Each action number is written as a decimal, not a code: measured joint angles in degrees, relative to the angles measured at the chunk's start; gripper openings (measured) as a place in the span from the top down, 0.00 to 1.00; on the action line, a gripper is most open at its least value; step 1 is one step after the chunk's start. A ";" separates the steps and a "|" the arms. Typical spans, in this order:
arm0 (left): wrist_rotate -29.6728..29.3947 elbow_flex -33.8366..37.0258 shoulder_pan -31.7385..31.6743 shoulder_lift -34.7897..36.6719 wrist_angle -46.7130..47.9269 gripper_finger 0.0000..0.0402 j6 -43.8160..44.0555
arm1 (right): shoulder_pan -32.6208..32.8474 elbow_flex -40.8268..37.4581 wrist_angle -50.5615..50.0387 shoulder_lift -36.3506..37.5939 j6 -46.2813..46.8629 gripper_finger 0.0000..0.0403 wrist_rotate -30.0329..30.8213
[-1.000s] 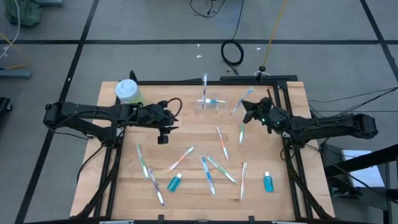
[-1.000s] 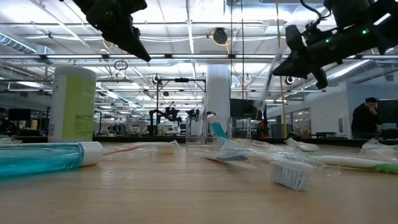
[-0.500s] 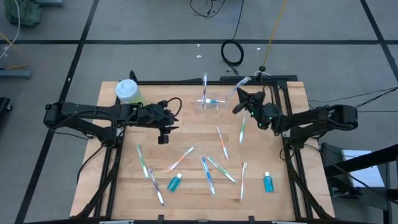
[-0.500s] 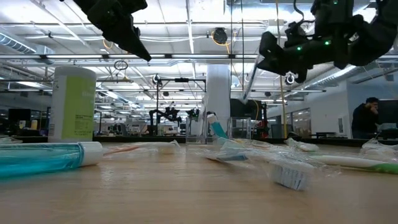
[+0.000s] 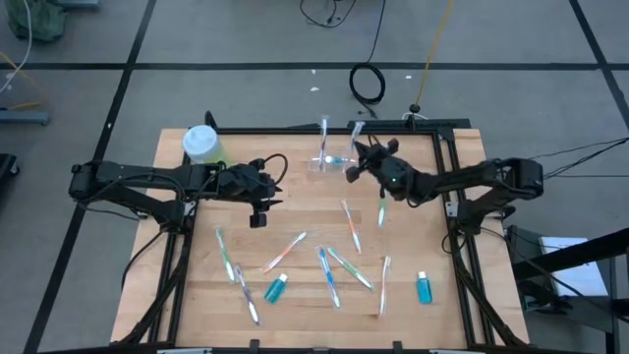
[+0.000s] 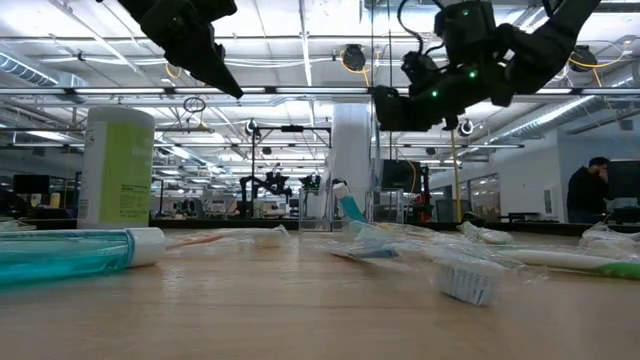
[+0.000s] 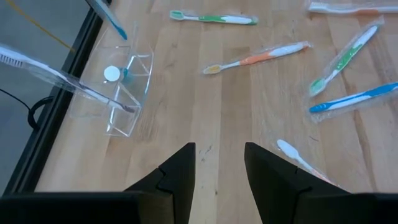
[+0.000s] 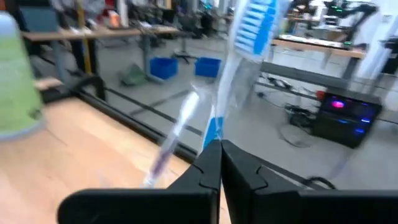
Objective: Pick & Place toothbrushing station
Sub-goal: Put the top blue toothbrush into the transparent organizer, then put the left orange toothbrush into the transparent organizer
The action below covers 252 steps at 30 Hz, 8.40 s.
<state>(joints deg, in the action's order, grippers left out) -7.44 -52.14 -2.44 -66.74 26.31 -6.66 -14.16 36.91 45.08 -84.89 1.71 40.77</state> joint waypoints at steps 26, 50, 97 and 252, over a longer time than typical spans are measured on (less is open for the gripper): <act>0.04 0.00 0.01 0.00 -0.07 0.64 2.96 | 1.17 0.00 -16.47 -3.00 5.23 1.00 2.45; 0.02 -0.07 0.07 -6.77 -12.44 0.64 6.66 | 1.52 -0.02 -16.81 -2.95 7.97 0.71 -0.41; -13.50 -14.68 -13.00 -41.97 -35.91 0.64 -16.81 | 1.48 -0.04 -20.26 -2.85 3.61 0.59 -0.57; -19.64 8.81 -5.23 -25.49 -70.26 0.91 17.84 | 2.28 -0.04 -11.07 -2.61 7.09 0.62 -22.05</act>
<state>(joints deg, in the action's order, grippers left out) -27.08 -43.33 -7.67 -92.23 -43.95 11.18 -11.88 36.86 34.00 -87.50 8.80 18.72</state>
